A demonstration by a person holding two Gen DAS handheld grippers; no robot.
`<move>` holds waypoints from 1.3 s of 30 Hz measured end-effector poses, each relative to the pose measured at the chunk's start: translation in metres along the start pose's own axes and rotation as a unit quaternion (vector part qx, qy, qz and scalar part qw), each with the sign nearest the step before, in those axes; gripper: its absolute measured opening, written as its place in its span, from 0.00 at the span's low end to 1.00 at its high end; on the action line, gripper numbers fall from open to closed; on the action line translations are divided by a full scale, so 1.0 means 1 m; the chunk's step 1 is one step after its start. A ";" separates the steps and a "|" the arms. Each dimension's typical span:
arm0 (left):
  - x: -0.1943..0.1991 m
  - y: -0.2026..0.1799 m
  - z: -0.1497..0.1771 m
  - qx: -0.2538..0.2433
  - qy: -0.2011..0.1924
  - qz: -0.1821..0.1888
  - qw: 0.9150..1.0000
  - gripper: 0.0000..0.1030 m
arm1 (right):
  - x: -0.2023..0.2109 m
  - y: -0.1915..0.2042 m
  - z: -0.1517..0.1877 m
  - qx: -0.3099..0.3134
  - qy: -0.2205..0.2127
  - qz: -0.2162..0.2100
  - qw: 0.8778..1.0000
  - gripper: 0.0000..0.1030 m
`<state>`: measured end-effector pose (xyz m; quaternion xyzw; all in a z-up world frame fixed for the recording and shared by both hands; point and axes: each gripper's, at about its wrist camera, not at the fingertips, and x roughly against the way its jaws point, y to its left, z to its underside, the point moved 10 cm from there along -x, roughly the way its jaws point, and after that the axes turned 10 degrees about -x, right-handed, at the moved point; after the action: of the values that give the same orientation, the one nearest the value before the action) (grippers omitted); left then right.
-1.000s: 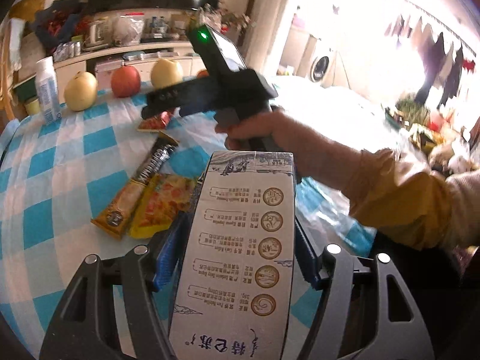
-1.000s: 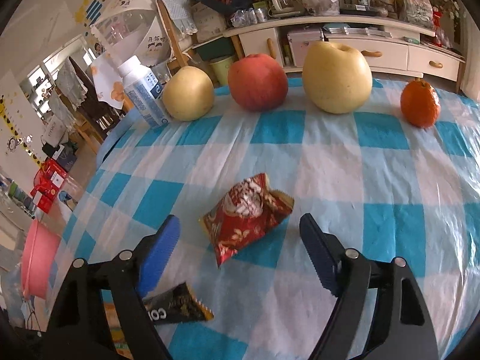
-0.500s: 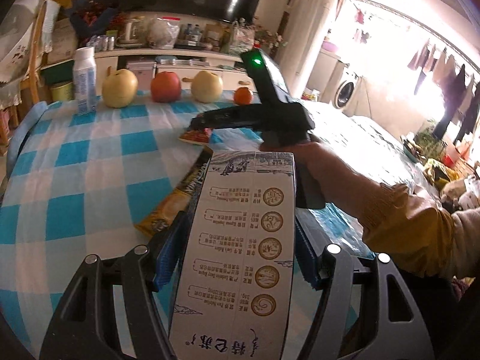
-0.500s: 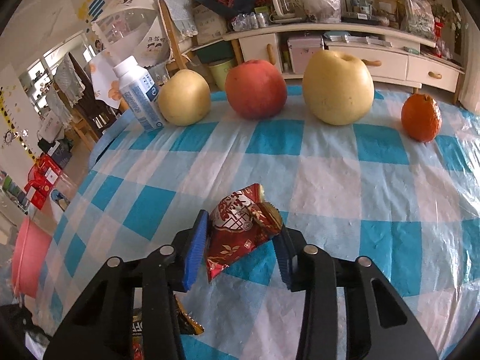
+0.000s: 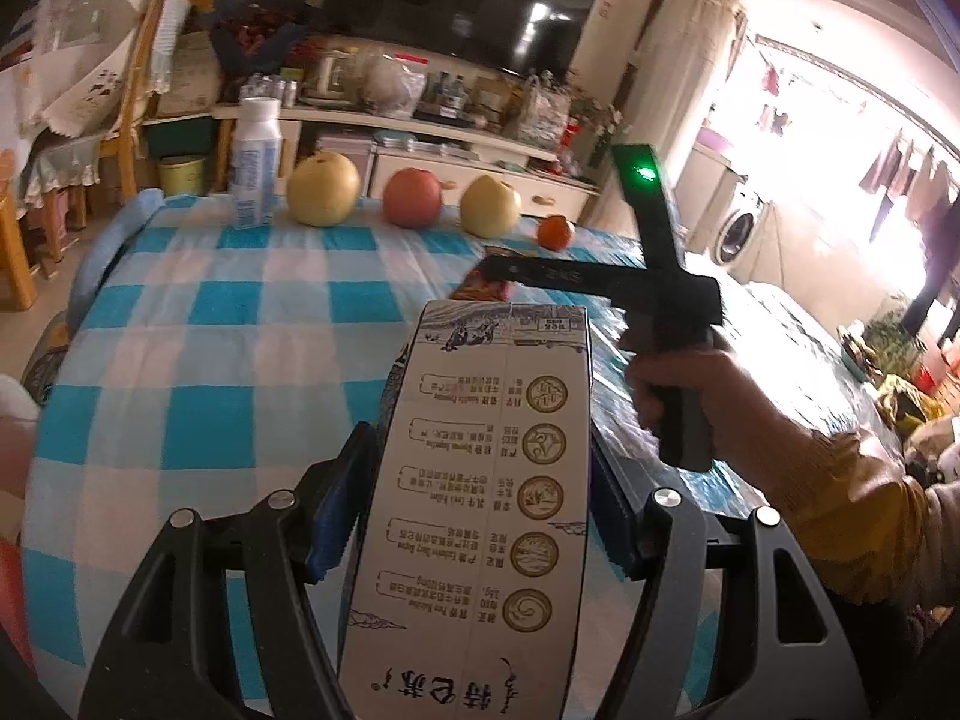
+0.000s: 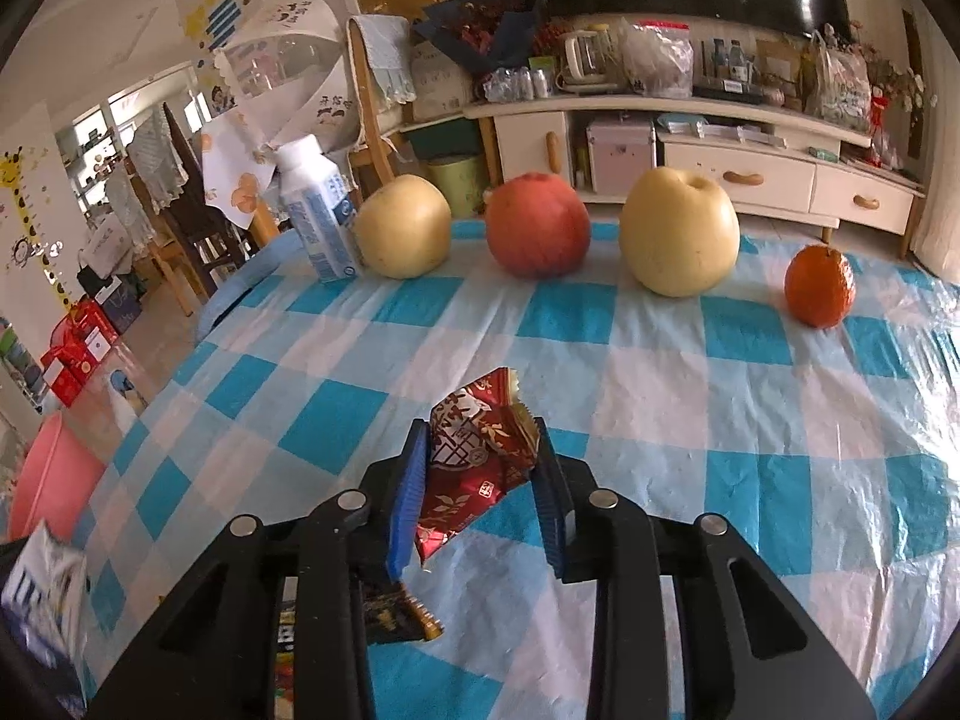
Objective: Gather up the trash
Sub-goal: 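Grasp the red candy packet with the right tool while the left tool holds the milk box, then carry both items to the pink bucket and open both tools to drop them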
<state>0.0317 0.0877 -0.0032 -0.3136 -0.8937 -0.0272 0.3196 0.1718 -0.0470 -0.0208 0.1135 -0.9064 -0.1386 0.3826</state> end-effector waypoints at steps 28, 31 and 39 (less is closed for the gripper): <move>0.033 0.064 0.010 0.068 -0.012 -0.091 0.993 0.62 | 0.072 0.084 0.052 0.045 -0.011 -0.024 0.999 0.32; 0.043 0.067 0.007 0.071 -0.022 -0.094 0.993 0.62 | 0.081 0.095 0.059 0.047 -0.011 -0.029 0.998 0.32; 0.080 0.083 0.001 0.092 -0.067 -0.111 0.987 0.62 | 0.099 0.139 0.079 0.057 -0.006 -0.053 0.997 0.32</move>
<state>0.0306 0.1979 0.0304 -0.1830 -0.9409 0.0413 0.2818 0.0335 0.0656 0.0390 0.1822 -0.9078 -0.1070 0.3623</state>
